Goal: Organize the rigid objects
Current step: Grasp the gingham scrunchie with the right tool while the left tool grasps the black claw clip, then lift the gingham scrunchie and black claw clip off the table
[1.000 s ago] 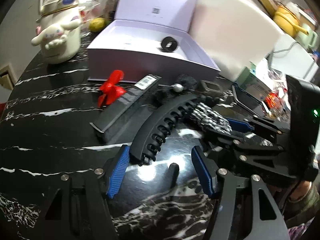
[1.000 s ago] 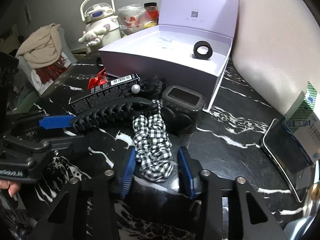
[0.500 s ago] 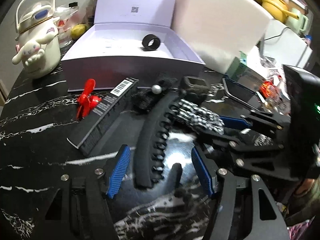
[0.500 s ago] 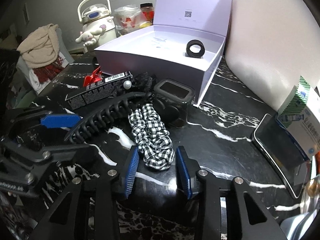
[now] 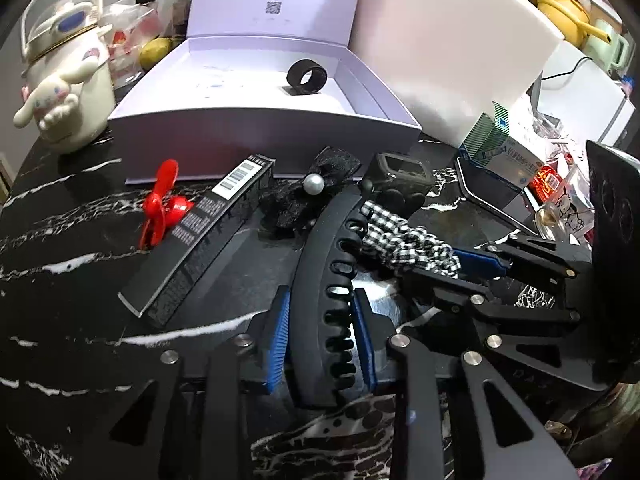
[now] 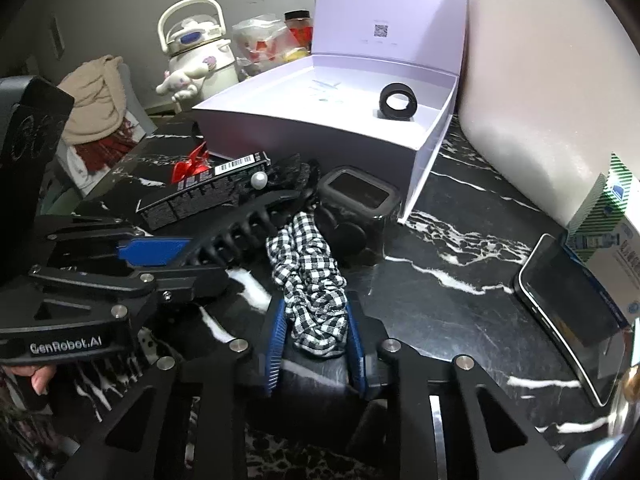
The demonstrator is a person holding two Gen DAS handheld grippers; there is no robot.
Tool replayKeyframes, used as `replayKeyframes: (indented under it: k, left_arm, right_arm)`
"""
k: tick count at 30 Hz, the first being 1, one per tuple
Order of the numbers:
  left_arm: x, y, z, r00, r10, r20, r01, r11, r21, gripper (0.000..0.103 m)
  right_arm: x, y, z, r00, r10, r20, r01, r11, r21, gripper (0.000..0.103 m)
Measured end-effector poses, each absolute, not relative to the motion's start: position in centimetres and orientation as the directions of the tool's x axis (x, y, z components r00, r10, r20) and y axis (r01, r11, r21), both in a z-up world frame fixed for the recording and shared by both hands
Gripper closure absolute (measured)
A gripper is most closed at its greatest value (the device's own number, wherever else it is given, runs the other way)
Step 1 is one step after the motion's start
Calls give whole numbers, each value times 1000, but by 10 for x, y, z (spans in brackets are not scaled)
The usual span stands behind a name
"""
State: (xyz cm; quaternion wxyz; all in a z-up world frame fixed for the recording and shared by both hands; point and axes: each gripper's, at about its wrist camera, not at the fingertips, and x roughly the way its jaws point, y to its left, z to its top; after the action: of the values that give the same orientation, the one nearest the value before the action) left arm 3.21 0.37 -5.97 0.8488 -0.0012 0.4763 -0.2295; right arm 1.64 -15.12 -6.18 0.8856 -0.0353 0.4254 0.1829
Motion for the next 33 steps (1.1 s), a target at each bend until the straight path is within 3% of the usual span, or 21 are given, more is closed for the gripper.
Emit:
replayKeyframes:
  k: [20, 26, 33]
  left_arm:
    - [-32, 16, -58, 406, -380, -831, 405, 890, -209, 74]
    - [-25, 10, -58, 421, -371, -828, 403, 894, -195, 73]
    - [-19, -12, -59, 465, -291, -836, 445, 893, -64, 71]
  right_arm:
    - [-53, -168, -62, 548, 283, -787, -353, 932, 89, 75]
    - [-49, -163, -63, 554, 266, -789, -360, 931, 60, 54]
    - [-38, -156, -65, 564, 257, -785, -384, 923, 26, 52]
